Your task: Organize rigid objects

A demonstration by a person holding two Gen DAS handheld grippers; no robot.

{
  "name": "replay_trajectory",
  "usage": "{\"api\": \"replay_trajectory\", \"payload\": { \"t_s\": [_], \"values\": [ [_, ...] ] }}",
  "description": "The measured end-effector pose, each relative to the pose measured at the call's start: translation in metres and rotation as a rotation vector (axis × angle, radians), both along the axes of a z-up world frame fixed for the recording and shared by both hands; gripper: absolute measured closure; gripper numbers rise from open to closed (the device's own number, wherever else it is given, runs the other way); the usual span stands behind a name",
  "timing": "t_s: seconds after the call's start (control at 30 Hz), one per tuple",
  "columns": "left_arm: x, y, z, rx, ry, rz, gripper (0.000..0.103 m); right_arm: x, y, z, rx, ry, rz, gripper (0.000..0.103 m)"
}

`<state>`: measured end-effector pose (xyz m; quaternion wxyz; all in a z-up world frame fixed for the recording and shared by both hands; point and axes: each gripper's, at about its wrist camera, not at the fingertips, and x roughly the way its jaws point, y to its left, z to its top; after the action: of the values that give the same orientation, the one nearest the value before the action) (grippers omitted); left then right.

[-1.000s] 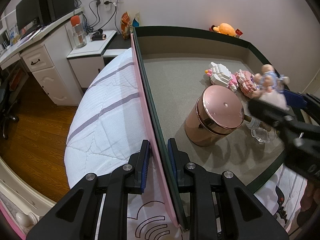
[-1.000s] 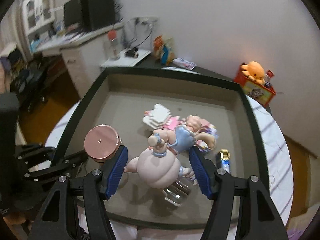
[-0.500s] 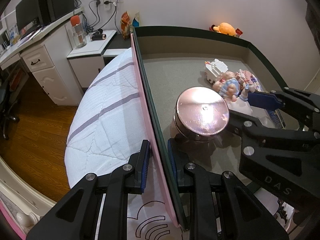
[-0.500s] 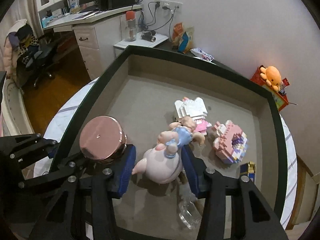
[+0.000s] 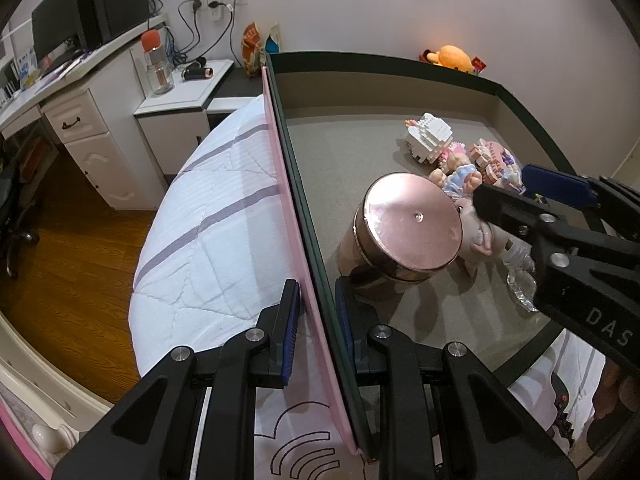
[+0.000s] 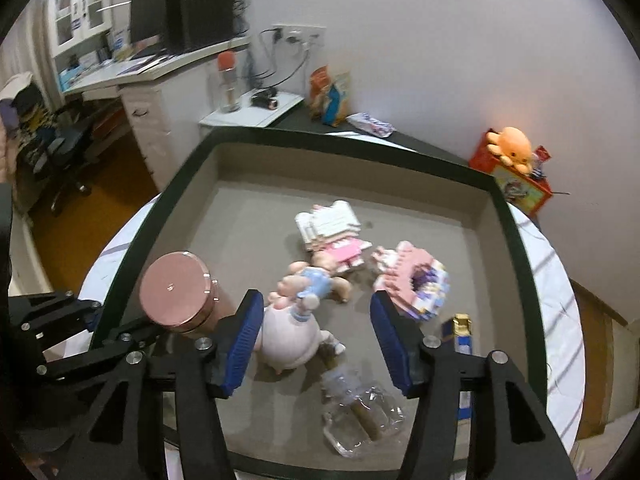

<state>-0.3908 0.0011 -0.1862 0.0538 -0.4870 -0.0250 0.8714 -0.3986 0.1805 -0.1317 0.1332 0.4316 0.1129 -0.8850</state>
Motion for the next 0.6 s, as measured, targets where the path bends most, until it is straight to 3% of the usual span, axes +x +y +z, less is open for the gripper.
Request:
{"api": "replay_trajectory", "payload": {
  "t_s": [0.27,0.4,0.6],
  "values": [
    [0.000,0.000,-0.001,0.000,0.001,0.001,0.085,0.017,0.014,0.013,-0.019,0.067,-0.090,0.045],
    [0.000,0.000,-0.001,0.000,0.001,0.000,0.085,0.035,0.036,0.028,-0.056,0.121,-0.158,0.027],
    [0.000,0.000,-0.001,0.003,0.004,0.003,0.085,0.083,0.092,0.040,-0.085,0.185,-0.302,0.024]
  ]
}}
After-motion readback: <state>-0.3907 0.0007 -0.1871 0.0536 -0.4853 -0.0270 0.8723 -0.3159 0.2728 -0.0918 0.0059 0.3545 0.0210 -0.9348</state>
